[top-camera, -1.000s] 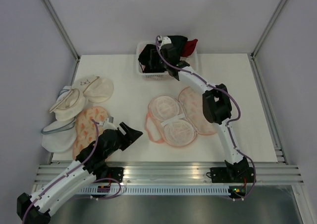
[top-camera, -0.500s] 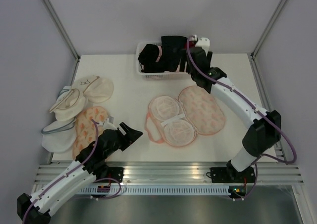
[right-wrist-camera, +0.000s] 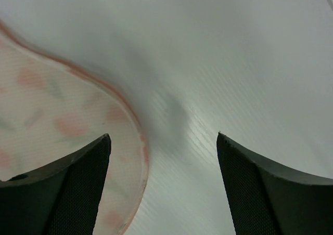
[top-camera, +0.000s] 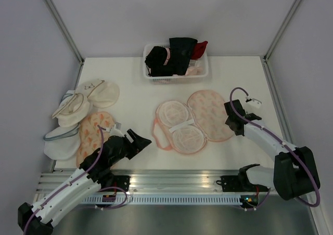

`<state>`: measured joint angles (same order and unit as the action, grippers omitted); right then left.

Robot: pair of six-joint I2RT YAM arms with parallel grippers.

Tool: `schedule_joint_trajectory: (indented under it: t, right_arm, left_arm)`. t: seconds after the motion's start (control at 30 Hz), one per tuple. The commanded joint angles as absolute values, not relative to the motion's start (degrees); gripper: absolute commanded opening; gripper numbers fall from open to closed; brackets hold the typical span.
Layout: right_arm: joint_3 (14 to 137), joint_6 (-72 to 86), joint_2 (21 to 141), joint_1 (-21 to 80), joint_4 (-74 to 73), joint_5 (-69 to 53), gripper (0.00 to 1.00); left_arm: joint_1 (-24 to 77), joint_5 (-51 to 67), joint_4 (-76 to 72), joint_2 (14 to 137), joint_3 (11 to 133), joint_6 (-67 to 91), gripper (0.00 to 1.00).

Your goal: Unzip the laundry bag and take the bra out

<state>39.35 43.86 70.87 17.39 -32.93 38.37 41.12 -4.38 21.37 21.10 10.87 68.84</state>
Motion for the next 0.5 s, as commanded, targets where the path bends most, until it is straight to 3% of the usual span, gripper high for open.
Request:
schedule_joint_trajectory:
  t: [0.0, 0.23, 0.33, 0.37, 0.43, 0.47]
  right_arm:
    - [35.17, 49.74, 69.96, 14.86, -28.13, 36.04, 0.86]
    - [29.98, 47.73, 72.5, 13.62, -18.64, 27.34, 0.77]
    - [28.57, 47.11, 74.08, 13.54, -15.03, 24.35, 0.6]
    - [28.56, 47.02, 74.27, 13.54, -14.68, 24.0, 0.45]
    - [28.83, 47.46, 73.74, 13.54, -15.2, 24.52, 0.3]
    - [28.92, 47.63, 73.39, 13.45, -15.55, 24.61, 0.19]
  left_arm:
    - [41.22, -2.9, 21.71, 20.74, 10.9, 67.94, 0.83]
    - [41.22, -2.55, 21.71, 19.86, 9.49, 68.99, 0.83]
    - [41.22, -2.55, 21.8, 19.95, 9.32, 69.17, 0.83]
    - [41.22, -2.55, 21.71, 20.04, 9.32, 69.17, 0.83]
    - [41.22, -2.46, 21.8, 19.95, 9.23, 69.26, 0.82]
    - [41.22, -2.46, 21.8, 19.95, 9.23, 69.26, 0.82]
